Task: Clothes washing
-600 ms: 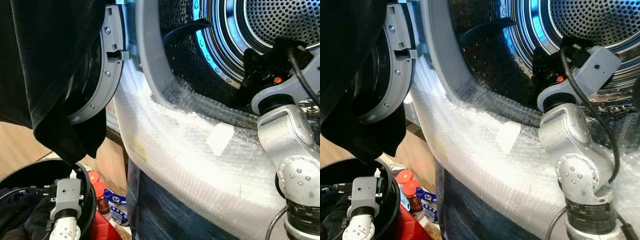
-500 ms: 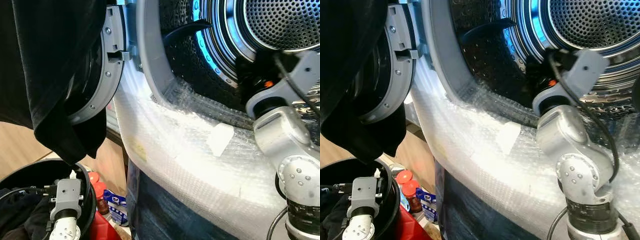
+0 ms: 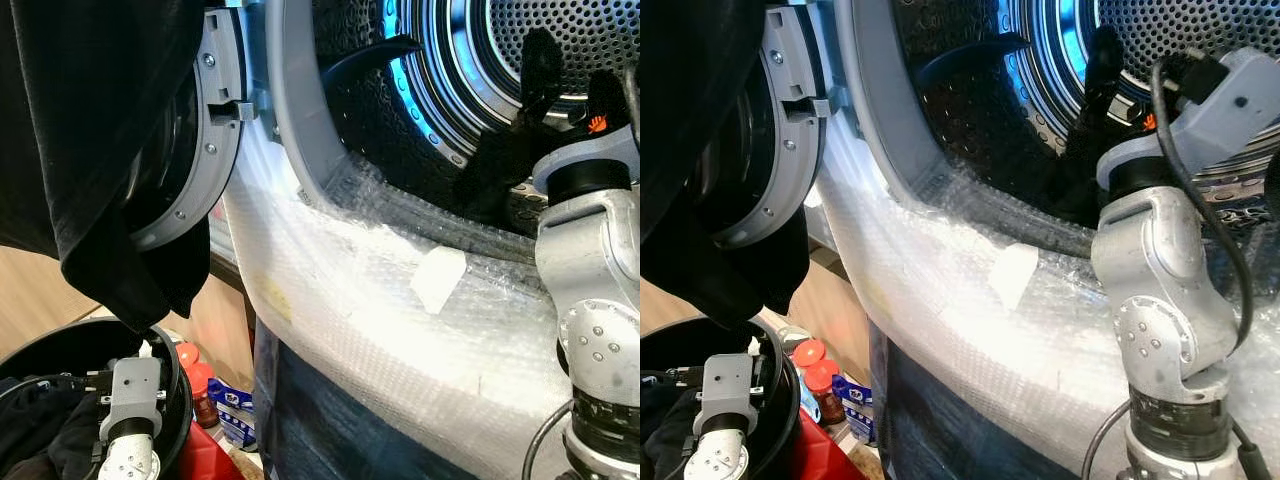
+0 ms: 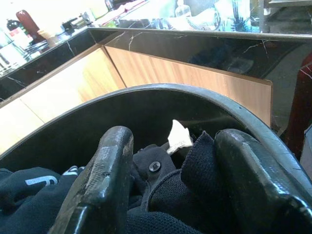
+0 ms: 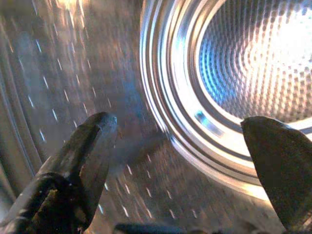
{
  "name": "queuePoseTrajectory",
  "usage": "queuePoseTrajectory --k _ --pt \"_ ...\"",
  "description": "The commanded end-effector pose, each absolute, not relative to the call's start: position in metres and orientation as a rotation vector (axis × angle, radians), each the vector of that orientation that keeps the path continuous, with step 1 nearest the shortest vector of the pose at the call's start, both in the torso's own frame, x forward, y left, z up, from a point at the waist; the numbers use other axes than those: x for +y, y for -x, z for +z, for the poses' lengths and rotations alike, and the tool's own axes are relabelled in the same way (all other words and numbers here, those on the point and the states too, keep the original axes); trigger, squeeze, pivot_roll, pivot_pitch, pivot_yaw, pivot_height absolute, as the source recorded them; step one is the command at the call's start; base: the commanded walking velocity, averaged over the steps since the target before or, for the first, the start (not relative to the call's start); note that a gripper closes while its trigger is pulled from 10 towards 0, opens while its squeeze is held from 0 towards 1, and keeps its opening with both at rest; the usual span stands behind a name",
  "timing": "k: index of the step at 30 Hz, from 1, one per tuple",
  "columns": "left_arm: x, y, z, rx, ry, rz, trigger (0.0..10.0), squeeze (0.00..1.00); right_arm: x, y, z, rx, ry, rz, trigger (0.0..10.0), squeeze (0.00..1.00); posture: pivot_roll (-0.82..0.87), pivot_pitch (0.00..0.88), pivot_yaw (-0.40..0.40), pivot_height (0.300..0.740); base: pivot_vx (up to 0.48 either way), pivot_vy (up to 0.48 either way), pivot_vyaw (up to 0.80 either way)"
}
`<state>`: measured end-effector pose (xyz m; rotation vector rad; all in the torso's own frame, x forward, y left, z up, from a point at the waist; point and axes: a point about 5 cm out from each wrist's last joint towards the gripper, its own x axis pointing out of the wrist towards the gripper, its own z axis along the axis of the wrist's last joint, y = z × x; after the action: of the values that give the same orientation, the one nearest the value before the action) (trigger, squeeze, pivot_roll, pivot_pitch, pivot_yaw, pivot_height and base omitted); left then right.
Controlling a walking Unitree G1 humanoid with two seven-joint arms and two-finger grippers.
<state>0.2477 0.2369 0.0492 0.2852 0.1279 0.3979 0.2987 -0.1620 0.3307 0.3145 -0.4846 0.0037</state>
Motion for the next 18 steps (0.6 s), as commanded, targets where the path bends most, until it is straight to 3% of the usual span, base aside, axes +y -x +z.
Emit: queuePoseTrajectory --k 1,5,8,11,14,16,17,18 --pt "0.237 -0.235 0.026 0.256 -0.279 0.398 10.0 0.00 -0.167 -0.306 0.309 -0.377 -0.299 -0.040 10.0 0.00 -0.03 0.031 -0.019 0.740 0.000 0.000 0.00" --pt "0.237 -0.234 0.026 0.257 -0.280 0.398 10.0 0.00 -0.162 -0.301 0.324 -0.477 -0.469 0.063 10.0 0.00 -0.02 0.031 -0.019 0.740 0.000 0.000 0.00" --pt "0.238 -0.234 0.025 0.259 -0.279 0.400 10.0 0.00 -0.141 -0.287 0.339 -0.544 -0.654 0.368 10.0 0.00 -0.02 0.031 -0.019 0.740 0.000 0.000 0.00" --pt "0.237 -0.235 0.025 0.260 -0.279 0.396 10.0 0.00 -0.127 -0.270 0.343 -0.572 -0.715 0.597 10.0 0.00 -0.02 0.031 -0.019 0.740 0.000 0.000 0.00" --pt "0.237 -0.235 0.025 0.260 -0.278 0.394 10.0 0.00 -0.115 -0.241 0.352 -0.623 -0.813 0.914 10.0 0.00 -0.03 0.033 -0.014 0.740 0.000 0.000 0.00" --pt "0.237 -0.235 0.025 0.261 -0.277 0.394 10.0 0.00 -0.113 -0.210 0.357 -0.665 -0.896 1.224 10.0 0.00 -0.03 0.035 -0.014 0.740 0.000 0.000 0.00" --pt "0.237 -0.235 0.025 0.261 -0.277 0.394 10.0 0.00 -0.113 -0.210 0.357 -0.665 -0.896 1.224 10.0 0.00 -0.03 0.035 -0.014 0.740 0.000 0.000 0.00" --pt "0.237 -0.234 0.024 0.264 -0.277 0.394 10.0 0.00 -0.116 -0.195 0.355 -0.676 -0.955 1.372 10.0 0.00 -0.03 0.033 -0.014 0.740 0.000 0.000 0.00"
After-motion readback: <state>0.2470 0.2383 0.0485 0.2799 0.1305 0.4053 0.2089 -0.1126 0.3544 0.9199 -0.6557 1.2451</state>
